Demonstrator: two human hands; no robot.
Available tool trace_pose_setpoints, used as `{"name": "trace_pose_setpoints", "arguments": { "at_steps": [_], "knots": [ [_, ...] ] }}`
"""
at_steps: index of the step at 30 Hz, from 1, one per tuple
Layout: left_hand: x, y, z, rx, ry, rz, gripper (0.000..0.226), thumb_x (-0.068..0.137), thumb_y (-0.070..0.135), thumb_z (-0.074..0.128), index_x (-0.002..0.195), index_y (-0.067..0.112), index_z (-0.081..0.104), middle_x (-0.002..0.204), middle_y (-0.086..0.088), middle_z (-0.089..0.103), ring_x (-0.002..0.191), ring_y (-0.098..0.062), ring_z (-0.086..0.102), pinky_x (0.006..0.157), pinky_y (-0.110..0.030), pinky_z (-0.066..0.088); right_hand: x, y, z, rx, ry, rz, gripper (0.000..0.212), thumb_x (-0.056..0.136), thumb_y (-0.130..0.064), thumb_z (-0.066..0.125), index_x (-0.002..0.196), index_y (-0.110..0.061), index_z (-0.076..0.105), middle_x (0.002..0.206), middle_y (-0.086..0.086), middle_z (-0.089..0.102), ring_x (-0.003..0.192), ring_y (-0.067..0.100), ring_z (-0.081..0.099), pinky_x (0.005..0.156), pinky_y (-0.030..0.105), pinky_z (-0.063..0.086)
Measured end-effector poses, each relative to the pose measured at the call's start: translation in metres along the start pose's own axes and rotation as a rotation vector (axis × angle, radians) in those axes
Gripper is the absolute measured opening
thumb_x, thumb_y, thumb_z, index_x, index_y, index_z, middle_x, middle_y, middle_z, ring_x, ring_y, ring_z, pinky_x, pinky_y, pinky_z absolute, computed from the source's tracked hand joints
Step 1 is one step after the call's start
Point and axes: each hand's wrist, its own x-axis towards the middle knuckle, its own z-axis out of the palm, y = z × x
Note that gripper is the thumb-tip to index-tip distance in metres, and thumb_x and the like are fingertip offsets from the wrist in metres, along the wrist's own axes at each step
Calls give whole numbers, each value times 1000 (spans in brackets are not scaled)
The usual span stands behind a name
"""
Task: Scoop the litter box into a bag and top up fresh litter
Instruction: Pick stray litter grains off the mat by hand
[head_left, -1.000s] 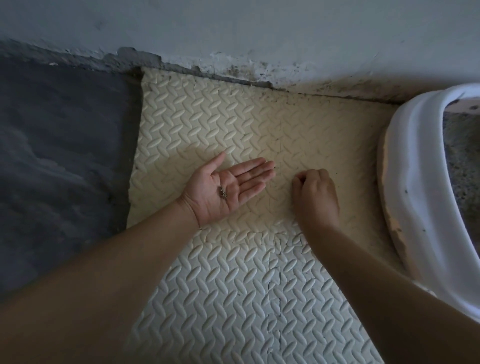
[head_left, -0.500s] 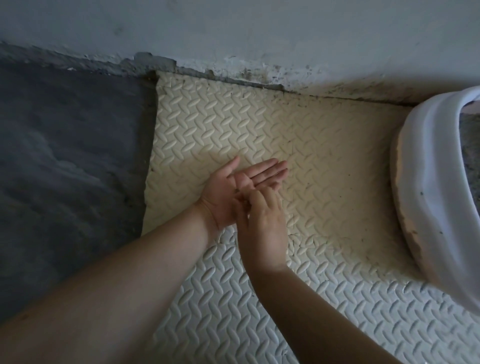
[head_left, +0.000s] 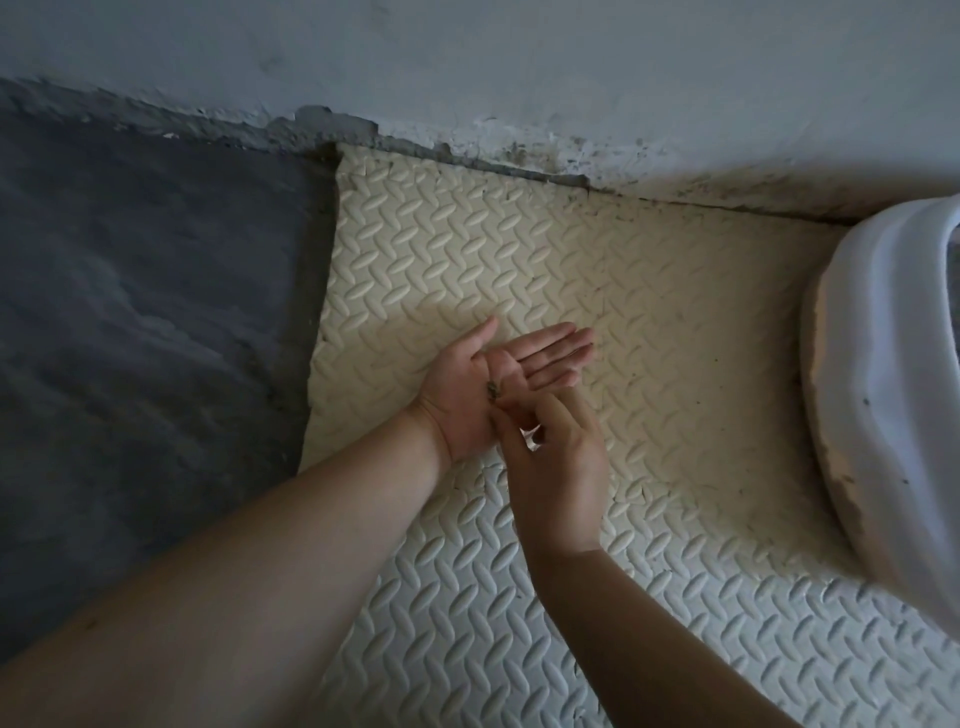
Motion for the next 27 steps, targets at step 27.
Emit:
{"name": "trace_pose_setpoints", "arguments": {
  "at_steps": [27],
  "knots": [
    [-6, 12, 1, -296, -4, -74, 74, 95, 51, 22, 142, -6, 33, 149, -21, 34, 142, -28, 23, 118, -37, 16, 73, 54, -13, -41, 168, 440, 7, 81, -30, 68, 86, -31, 73, 84, -16, 58, 85, 9, 56, 81, 33, 51]
  ]
}}
